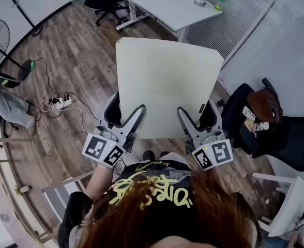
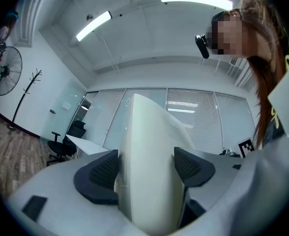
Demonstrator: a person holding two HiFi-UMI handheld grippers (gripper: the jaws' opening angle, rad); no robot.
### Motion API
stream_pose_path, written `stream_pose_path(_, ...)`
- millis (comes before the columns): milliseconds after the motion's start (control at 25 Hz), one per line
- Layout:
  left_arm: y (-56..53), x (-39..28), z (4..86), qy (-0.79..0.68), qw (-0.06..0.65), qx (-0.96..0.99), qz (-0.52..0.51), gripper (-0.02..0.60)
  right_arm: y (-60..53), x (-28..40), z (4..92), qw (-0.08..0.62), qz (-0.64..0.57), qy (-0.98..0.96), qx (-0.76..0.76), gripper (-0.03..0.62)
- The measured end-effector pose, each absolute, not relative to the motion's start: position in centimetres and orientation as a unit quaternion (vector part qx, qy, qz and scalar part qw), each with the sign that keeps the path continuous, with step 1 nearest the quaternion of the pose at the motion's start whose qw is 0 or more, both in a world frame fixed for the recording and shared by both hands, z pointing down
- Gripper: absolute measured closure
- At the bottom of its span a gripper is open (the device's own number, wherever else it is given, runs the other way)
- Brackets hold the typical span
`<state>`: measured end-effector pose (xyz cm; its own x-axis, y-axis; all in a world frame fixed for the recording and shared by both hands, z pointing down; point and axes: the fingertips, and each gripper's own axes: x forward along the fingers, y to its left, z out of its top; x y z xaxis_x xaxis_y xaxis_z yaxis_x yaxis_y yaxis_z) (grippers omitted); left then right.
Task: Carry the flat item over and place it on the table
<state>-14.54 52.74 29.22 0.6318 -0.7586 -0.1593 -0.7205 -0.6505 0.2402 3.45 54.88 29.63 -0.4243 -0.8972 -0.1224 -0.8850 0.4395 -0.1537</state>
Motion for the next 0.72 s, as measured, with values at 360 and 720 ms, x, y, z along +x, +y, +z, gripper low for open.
stream_pose_path(360, 52.7, -16.0, 29.1, -0.398, 0.072, 0.906, -0.127, 0.227, 55.3, 1.8, 29.3, 0.093, -0.028, 0.837, -0.538, 0.220)
stream_pose_path(720, 49.8, -15.9, 30.1, -0.410, 0.090, 0.899, -0.126, 0.227, 52.1, 2.1, 30.1, 0.090, -0.030, 0.841, -0.533, 0.220)
